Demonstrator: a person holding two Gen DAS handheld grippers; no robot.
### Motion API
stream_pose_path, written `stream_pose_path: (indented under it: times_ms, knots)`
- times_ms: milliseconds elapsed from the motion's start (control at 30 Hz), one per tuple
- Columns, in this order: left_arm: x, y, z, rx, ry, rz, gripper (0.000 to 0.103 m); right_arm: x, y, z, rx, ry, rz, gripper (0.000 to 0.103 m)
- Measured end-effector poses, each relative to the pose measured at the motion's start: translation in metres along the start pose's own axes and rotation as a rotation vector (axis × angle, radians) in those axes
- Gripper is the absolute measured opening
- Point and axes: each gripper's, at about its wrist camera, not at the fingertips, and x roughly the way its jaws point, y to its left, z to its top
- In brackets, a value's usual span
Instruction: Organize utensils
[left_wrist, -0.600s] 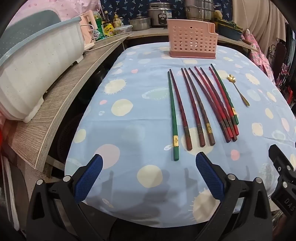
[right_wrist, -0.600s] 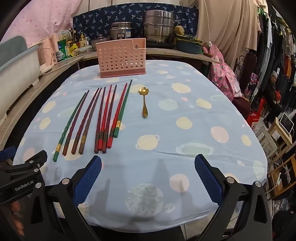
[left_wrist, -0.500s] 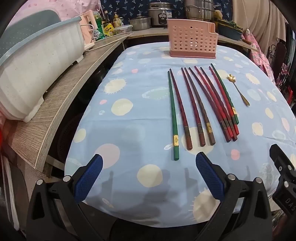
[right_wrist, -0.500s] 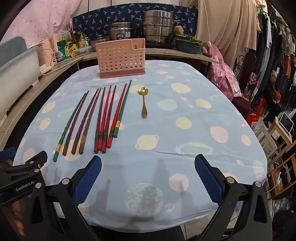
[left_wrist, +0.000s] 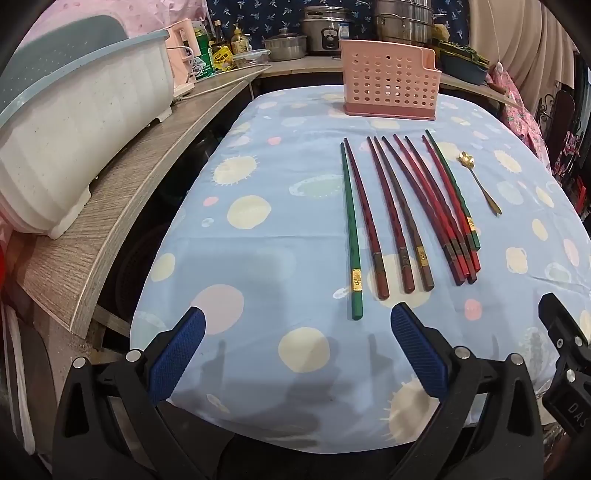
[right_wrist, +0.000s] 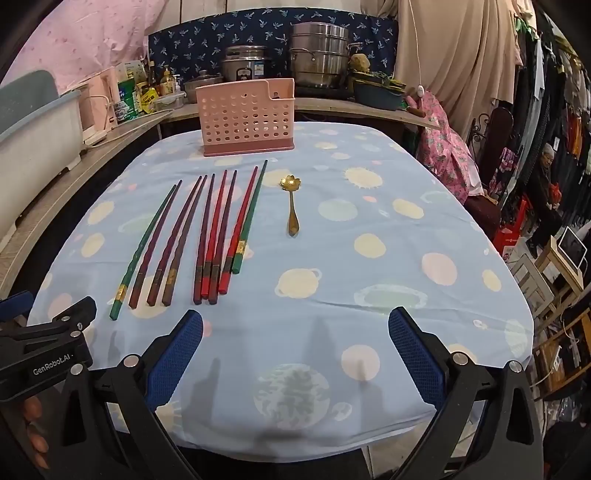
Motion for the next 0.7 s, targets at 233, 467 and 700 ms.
stream_pose_path:
  times_ms: [233,467,700]
  knots:
    - [-0.0007,0.0011,-0.0004,-0.004,0.001,-0.001,0.096,-0.0004,0.0002,0.0007,0.005,-0.005,-0.002,0.096]
    - [-0.0018,0.0003,-0.0017,-0.004,0.001,-0.005,0.096,-0.0019,-0.0013,0.0003,0.006,-0.009,-0.002,0.096]
    - [-0.0032,-0.0022,-0.0033,0.001,-0.003,0.001,0.096,-0.0032,-0.0015,0.0005,0.009,-0.011,-0.003,0.096]
